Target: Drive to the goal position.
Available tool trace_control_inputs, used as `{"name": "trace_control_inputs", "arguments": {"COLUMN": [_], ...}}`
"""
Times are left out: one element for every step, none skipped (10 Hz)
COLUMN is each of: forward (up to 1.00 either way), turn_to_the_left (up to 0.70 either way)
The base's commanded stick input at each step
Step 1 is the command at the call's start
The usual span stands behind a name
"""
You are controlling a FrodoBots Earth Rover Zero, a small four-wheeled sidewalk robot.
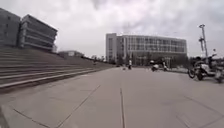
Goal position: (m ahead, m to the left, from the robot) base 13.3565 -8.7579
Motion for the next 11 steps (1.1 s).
{"name": "trace_control_inputs", "arguments": {"forward": [0.7,0.7,0.7,0.7,0.7,0.7,0.7,0.7,0.7,0.7,0.7], "turn_to_the_left": [0.0,0.0,0.0,0.0,0.0,0.0,0.0,0.0,0.0,0.0,0.0]}}
